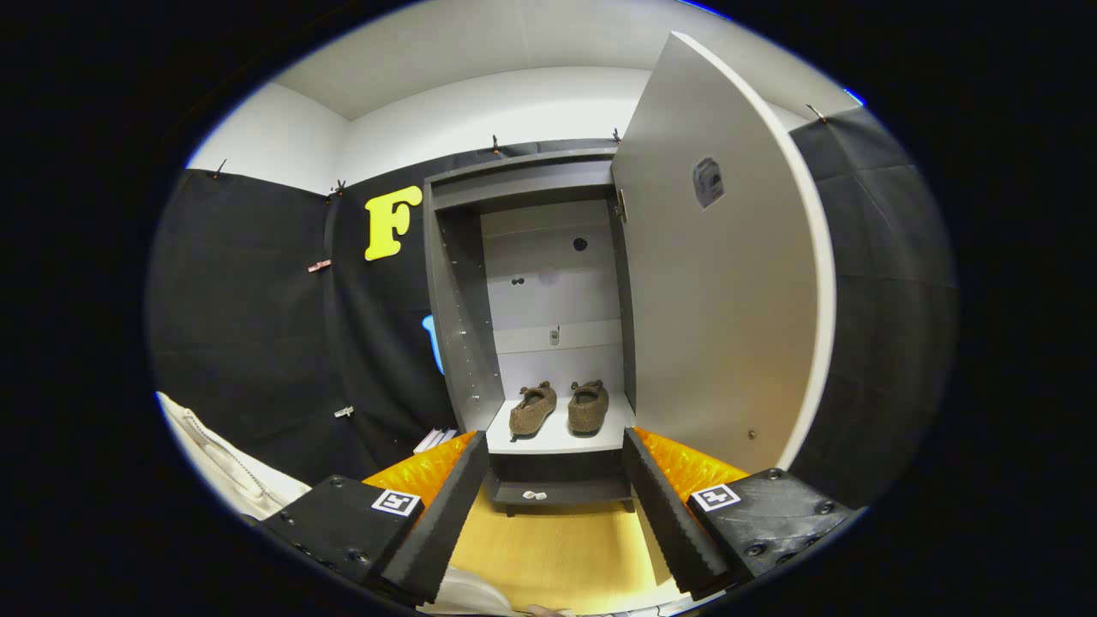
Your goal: Open the shoe cabinet door, grab the shoes and put them into the shoe cabinet, then close the shoe cabinet door.
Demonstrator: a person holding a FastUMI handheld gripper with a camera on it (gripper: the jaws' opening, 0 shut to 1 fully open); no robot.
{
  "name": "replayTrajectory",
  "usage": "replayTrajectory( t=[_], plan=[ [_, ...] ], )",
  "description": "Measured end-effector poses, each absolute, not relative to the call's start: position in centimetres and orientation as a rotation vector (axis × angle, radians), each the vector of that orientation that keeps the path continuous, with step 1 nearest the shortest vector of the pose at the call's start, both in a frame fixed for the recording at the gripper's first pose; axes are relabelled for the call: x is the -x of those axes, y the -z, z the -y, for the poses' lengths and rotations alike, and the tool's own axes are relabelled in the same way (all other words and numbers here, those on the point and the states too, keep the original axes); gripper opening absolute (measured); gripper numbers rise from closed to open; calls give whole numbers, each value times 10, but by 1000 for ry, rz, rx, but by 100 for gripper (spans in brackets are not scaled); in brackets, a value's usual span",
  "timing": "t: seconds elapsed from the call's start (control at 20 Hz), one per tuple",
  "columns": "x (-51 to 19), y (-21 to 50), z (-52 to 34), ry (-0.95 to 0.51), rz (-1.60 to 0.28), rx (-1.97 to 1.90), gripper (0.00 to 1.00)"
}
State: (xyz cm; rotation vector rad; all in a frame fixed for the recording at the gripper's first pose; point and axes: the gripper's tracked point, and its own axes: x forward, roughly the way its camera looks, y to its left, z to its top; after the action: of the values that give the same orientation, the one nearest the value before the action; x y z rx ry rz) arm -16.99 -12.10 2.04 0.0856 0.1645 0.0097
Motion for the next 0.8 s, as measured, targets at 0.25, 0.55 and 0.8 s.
replayTrajectory(
  t=[0.25, 0.55, 0.8],
  plan=[
    [215, -34, 164, 57, -158, -68, 99],
    [243, -34, 243, 135, -190, -102, 99],
    [220, -17, 313, 172, -225, -152, 99]
  ],
)
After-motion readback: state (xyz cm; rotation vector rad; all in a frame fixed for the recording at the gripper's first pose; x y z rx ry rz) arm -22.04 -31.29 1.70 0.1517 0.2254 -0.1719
